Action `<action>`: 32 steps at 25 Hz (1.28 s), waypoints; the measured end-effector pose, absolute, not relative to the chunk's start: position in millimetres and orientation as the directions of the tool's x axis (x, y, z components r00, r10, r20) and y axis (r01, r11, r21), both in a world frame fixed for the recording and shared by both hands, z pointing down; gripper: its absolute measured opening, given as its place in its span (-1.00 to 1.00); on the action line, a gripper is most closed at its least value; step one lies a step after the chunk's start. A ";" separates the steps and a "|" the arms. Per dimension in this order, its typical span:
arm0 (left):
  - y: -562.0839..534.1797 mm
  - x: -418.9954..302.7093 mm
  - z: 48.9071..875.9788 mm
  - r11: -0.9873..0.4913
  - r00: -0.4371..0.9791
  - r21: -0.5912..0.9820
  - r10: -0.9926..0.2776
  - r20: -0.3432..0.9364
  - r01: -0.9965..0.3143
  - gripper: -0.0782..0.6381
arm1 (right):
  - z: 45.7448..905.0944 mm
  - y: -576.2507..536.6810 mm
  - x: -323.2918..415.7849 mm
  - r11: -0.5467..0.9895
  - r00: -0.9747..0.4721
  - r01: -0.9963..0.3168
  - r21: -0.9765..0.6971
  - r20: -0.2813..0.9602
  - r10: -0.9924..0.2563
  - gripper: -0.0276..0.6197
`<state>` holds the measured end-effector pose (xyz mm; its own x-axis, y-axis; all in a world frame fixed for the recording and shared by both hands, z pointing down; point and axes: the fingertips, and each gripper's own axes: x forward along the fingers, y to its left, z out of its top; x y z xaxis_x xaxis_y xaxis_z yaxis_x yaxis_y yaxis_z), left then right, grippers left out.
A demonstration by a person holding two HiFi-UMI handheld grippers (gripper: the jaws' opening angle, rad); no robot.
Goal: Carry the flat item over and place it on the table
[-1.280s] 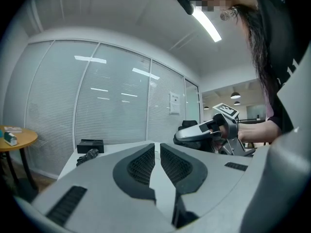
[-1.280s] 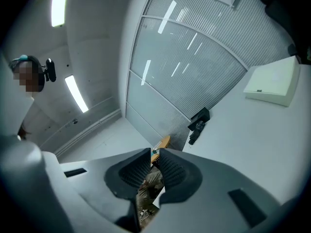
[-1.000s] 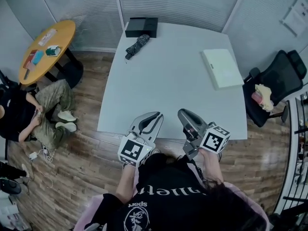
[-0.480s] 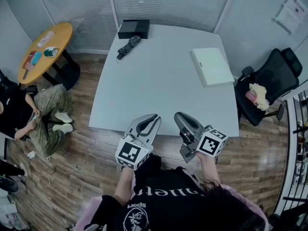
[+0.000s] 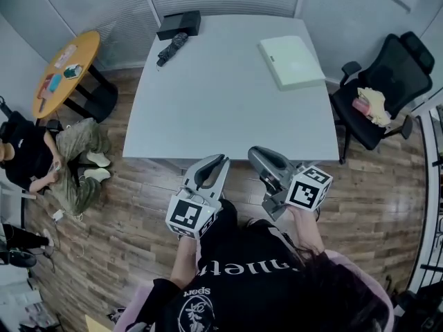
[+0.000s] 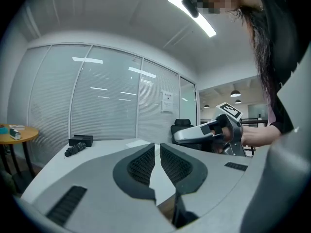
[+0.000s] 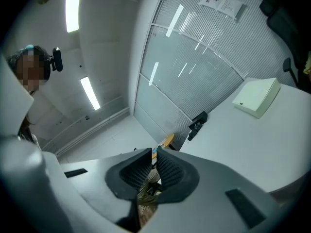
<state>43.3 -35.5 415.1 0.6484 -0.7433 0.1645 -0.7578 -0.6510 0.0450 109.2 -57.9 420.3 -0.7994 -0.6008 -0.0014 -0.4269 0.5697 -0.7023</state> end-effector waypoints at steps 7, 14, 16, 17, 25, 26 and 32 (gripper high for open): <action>6.2 64.2 419.9 -0.639 0.636 0.039 -0.753 0.171 -0.768 -0.64 | 421.7 -14.4 126.2 0.596 -0.812 -0.411 -0.690 -0.020 -0.583 -0.79; 29.3 73.7 419.6 -0.628 0.625 0.039 -0.764 0.161 -0.778 -0.64 | 421.7 10.2 134.7 0.619 -0.824 -0.409 -0.670 -0.020 -0.567 -0.81; 33.8 75.8 419.2 -0.625 0.623 0.039 -0.767 0.157 -0.780 -0.64 | 422.0 15.5 135.9 0.624 -0.827 -0.408 -0.667 -0.019 -0.562 -0.81; 35.9 76.7 419.3 -0.625 0.622 0.039 -0.767 0.156 -0.780 -0.64 | 422.5 17.8 136.0 0.625 -0.829 -0.408 -0.665 -0.018 -0.560 -0.81; 47.8 74.0 419.4 -0.618 0.616 0.034 -0.774 0.148 -0.785 -0.64 | 422.6 29.2 127.5 0.644 -0.843 -0.399 -0.653 -0.017 -0.538 -0.82; 48.5 71.7 418.6 -0.613 0.611 0.034 -0.778 0.146 -0.789 -0.64 | 421.9 30.1 125.8 0.647 -0.845 -0.396 -0.651 -0.017 -0.535 -0.82; 47.3 61.8 416.5 -0.593 0.590 0.032 -0.794 0.145 -0.805 -0.64 | 419.5 29.1 120.3 0.656 -0.853 -0.390 -0.646 -0.015 -0.522 -0.82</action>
<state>61.8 47.3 416.5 0.5904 -0.7940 0.1451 -0.8049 -0.5926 0.0324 120.3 29.1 419.5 -0.8529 -0.5219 -0.0151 -0.3901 0.6562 -0.6460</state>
